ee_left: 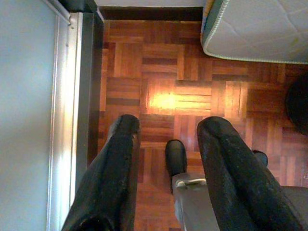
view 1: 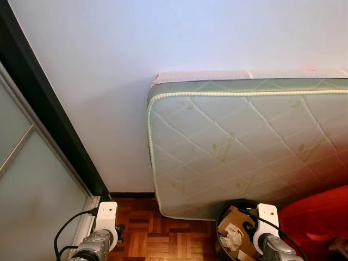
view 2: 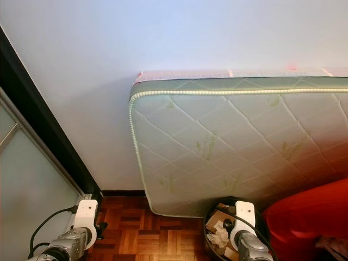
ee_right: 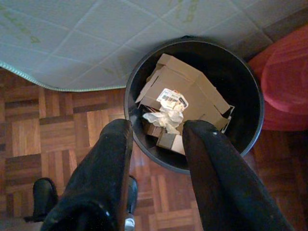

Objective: Clean up the room

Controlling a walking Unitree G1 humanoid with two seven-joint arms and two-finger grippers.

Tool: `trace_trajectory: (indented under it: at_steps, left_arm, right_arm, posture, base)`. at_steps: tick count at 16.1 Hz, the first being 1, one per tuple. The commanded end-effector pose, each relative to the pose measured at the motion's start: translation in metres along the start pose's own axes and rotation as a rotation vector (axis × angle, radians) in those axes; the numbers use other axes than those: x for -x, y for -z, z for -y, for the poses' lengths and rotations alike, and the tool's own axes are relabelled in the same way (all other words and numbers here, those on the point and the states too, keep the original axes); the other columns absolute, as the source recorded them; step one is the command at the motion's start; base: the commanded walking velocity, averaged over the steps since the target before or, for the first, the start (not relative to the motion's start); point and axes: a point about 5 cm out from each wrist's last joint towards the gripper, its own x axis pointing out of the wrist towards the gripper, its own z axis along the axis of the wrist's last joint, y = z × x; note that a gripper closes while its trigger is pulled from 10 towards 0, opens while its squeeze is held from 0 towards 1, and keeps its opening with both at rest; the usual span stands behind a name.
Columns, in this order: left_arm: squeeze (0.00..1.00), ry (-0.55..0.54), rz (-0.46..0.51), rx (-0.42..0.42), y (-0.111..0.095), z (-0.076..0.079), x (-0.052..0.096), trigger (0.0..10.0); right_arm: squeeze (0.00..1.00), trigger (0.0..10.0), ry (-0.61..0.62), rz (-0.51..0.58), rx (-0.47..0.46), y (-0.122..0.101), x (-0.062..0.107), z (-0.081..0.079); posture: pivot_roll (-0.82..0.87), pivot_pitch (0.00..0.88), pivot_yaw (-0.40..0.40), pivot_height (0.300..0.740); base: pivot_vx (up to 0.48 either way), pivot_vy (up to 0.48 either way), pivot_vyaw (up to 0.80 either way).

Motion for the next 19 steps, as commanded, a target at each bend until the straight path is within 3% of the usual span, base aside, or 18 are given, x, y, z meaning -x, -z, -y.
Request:
trace_trajectory:
  at_steps: [1,17,19]
  left_arm:
    - [0.0,-0.013,-0.023,0.004,0.0057,-0.0025,0.0005,10.0]
    - [0.0,-0.015,-0.024,-0.001,0.0057,-0.0026,0.0005,10.0]
    - [0.0,-0.028,-0.019,-0.005,0.0079,-0.0041,0.0009,10.0]
  right_arm:
    - [0.0,10.0,0.007,-0.004,0.013,0.0016,0.0005,0.0023]
    - [0.0,10.0,0.009,-0.001,0.013,0.0015,0.0006,0.0024]
    - [0.0,10.0,-0.001,0.025,-0.071,0.0042,0.001,0.0004]
  posture:
    - [0.04,0.0,-0.012,0.74]
    - [0.0,0.0,0.0,0.74]
    - [0.04,0.0,-0.011,0.74]
  base:
    - [0.0,0.0,0.0]
    - [0.0,0.0,0.0]
    - [0.0,0.0,0.0]
